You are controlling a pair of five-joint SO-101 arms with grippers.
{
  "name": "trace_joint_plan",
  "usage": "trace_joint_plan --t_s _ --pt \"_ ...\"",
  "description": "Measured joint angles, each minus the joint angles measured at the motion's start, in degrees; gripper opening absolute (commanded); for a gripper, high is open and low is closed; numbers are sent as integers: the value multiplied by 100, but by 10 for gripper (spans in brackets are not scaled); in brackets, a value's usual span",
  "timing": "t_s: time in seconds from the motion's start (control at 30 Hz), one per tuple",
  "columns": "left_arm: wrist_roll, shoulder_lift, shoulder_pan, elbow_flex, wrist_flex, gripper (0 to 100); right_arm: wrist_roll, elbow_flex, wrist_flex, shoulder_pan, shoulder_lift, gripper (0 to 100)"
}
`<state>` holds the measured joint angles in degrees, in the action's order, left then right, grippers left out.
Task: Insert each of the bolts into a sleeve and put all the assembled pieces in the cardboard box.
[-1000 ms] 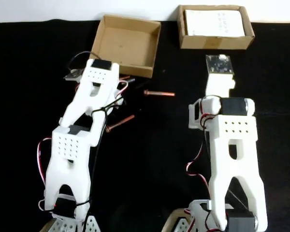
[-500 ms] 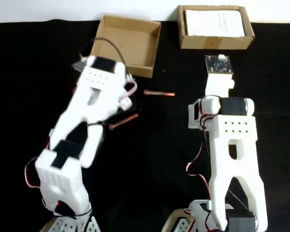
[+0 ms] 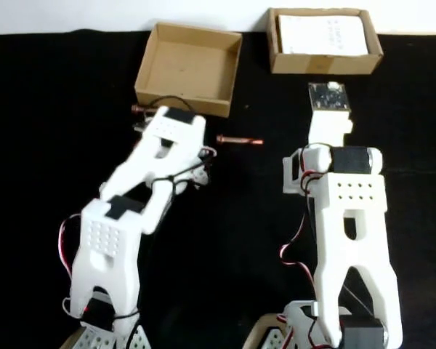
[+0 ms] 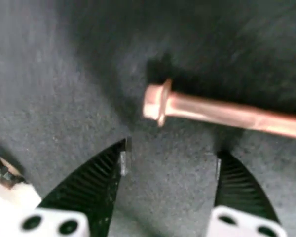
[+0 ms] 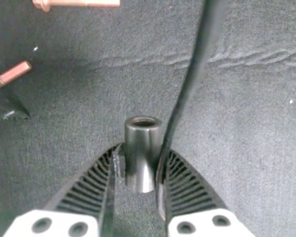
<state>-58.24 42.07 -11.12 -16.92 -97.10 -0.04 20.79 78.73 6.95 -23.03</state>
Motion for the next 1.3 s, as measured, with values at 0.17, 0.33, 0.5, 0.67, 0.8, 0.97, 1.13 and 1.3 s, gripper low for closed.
trace_joint_plan --t_s 0.17,0.33,0.5,0.67,0.8,0.97,1.13,1.3 --pt "-9 255 404 -1011 -369 295 0 0 0 0 0 6" --pt "-97 308 765 -1644 -325 295 0 9 0 0 0 6" --pt "-97 308 791 -1969 -325 295 0 334 0 0 0 6" --pt "-97 308 791 -2048 -360 295 0 422 0 0 0 6" --pt "-264 308 791 -2048 -369 295 0 431 0 0 0 6" --pt "-1037 308 791 -2048 -369 295 0 448 0 0 0 6" --pt "-1644 308 651 -1934 -369 295 0 448 -26 0 0 6" --pt "-2022 308 519 -1908 -9 295 0 448 -273 0 0 6"
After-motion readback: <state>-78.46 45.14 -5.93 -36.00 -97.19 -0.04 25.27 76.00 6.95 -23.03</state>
